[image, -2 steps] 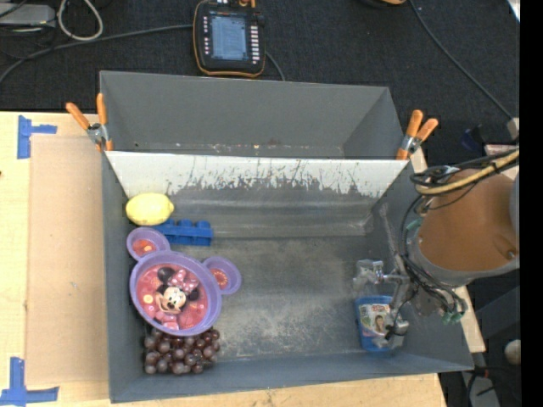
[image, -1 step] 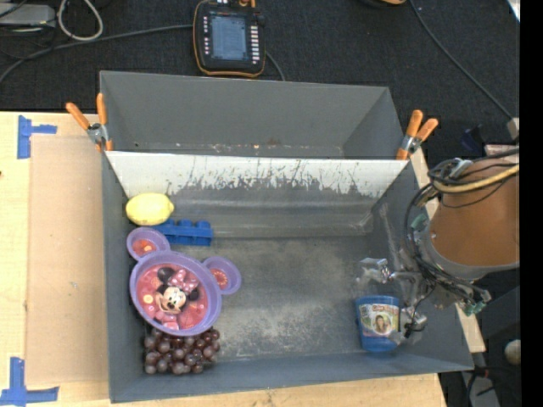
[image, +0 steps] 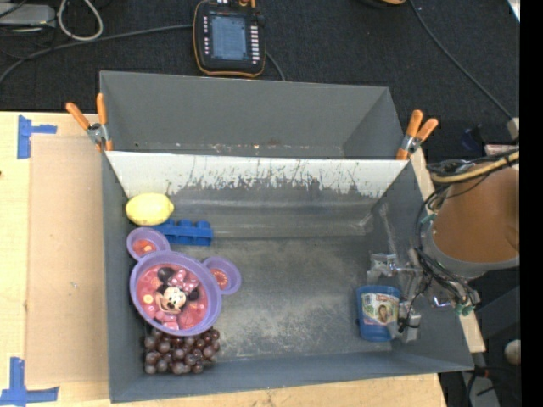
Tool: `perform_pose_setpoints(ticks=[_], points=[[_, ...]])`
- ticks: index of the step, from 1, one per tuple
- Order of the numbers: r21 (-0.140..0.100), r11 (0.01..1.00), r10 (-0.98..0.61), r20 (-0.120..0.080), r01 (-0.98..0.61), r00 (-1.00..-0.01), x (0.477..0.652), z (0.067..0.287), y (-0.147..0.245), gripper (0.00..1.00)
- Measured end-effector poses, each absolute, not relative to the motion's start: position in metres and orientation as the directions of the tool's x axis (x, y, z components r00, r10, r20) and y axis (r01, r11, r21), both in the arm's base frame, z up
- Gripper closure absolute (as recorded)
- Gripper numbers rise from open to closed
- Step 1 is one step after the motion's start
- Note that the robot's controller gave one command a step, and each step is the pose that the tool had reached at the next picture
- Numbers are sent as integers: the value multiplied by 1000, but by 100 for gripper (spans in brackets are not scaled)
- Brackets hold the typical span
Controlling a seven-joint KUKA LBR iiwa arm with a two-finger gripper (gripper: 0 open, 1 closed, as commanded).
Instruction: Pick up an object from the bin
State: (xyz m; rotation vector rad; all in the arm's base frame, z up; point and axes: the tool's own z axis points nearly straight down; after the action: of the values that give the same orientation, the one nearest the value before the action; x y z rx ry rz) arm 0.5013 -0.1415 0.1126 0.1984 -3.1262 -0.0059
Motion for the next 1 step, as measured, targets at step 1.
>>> perform_pose_setpoints(ticks=[1], points=[[5, 939, -343, 0, -343, -939, 483, 121, -119, 0]])
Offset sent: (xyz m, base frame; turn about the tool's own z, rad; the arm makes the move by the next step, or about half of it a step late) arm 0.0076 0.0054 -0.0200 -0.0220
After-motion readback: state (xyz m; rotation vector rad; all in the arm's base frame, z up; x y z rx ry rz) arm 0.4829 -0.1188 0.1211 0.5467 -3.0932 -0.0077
